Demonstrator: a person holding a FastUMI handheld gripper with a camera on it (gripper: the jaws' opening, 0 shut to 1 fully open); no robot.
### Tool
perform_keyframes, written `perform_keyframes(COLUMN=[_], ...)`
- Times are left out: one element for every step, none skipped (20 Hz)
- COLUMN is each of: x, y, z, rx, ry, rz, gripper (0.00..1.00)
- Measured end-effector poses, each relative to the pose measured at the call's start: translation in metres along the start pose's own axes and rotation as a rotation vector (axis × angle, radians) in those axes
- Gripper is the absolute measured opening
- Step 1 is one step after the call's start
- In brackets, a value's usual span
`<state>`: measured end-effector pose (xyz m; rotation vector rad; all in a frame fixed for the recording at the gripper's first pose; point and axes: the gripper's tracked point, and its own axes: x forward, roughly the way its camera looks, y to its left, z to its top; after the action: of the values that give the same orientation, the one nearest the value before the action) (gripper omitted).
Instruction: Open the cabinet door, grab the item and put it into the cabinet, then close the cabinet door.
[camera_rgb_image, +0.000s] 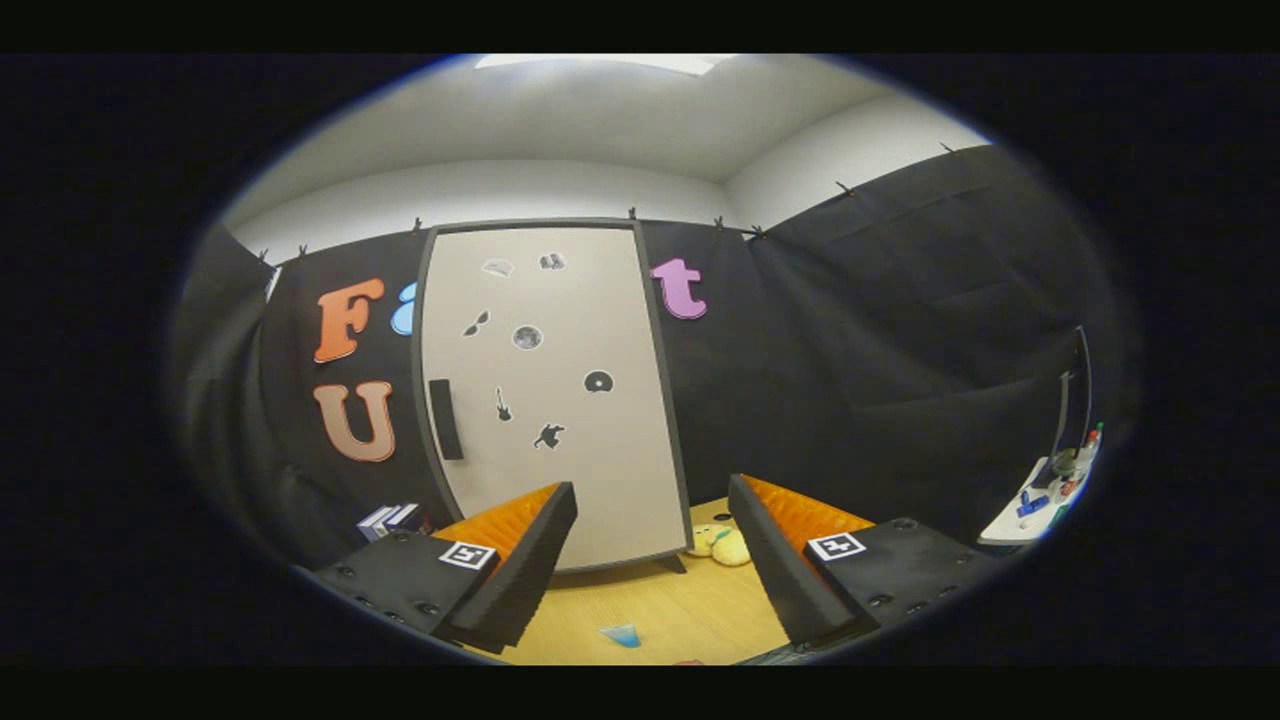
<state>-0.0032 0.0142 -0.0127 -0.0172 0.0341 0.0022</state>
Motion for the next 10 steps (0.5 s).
perform_keyframes(x=[0.001,0.001,0.002,0.004,0.004,0.005,0.007,0.008,0.008,0.009], y=[0.002,0.004,0.006,0.009,0.010,0.013,0.015,0.019,0.025,0.030], z=[0.000,-0.002,-0.004,-0.007,-0.011,-0.015,-0.019,-0.024,-0.029,-0.035], rx=[-0.002,-0.003,-0.003,-0.002,-0.001,-0.002,-0.003,-0.003,-0.003,-0.008], ry=[0.001,0.003,0.006,0.011,0.015,0.019,0.023,0.023,0.017,0.017], rz=[0.003,0.008,0.013,0.019,0.023,0.028,0.035,0.051,0.074,0.091], gripper=[0.98,0.98,0.98,0.98,0.98,0.98,0.98,0.98,0.98,0.98])
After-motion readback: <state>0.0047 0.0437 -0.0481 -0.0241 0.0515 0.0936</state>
